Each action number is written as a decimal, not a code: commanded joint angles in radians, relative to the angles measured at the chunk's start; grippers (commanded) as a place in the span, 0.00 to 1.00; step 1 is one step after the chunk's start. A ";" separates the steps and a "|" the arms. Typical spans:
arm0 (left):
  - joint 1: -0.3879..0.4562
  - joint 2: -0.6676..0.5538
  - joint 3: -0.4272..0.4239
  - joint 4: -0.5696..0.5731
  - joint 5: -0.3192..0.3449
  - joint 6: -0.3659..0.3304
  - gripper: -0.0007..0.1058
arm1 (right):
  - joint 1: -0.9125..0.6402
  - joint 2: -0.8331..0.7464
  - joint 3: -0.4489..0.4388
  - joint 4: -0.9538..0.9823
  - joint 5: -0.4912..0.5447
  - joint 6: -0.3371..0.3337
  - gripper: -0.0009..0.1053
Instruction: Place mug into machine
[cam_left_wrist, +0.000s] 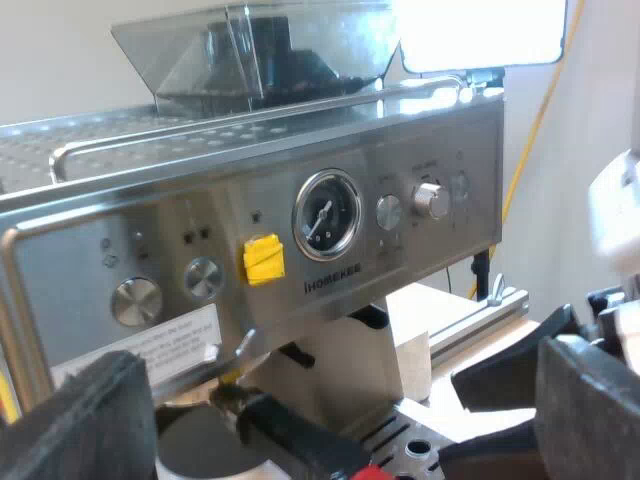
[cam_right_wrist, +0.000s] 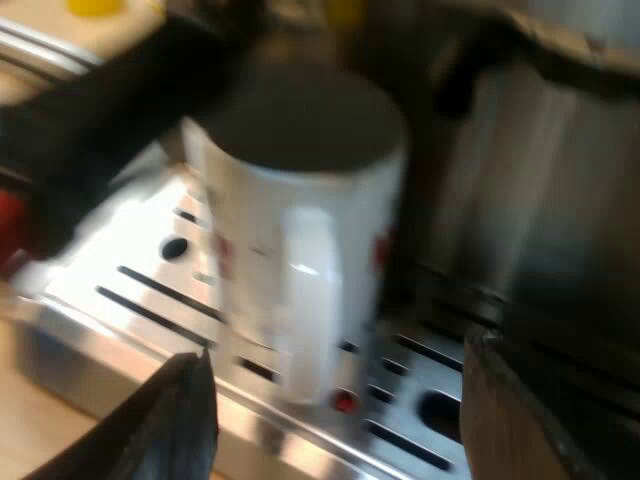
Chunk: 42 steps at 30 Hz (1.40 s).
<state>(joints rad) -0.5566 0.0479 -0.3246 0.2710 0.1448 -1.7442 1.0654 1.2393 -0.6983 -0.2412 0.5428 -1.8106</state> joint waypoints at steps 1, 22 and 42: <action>-0.003 -0.028 -0.058 0.203 -0.039 -0.001 0.74 | 0.047 -0.061 -0.003 -0.005 0.002 -0.011 0.52; -0.003 -0.044 -0.232 0.469 -0.034 -0.001 0.74 | 0.186 -0.073 -0.165 -0.039 0.189 -0.006 0.01; -0.003 -0.044 -0.232 0.493 -0.034 -0.001 0.74 | 0.143 0.258 -0.415 -0.084 0.411 -0.010 0.01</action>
<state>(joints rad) -0.5566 0.0098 -0.5485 0.7629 0.1100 -1.7442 1.2181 1.4973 -1.1011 -0.3058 0.9368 -1.8106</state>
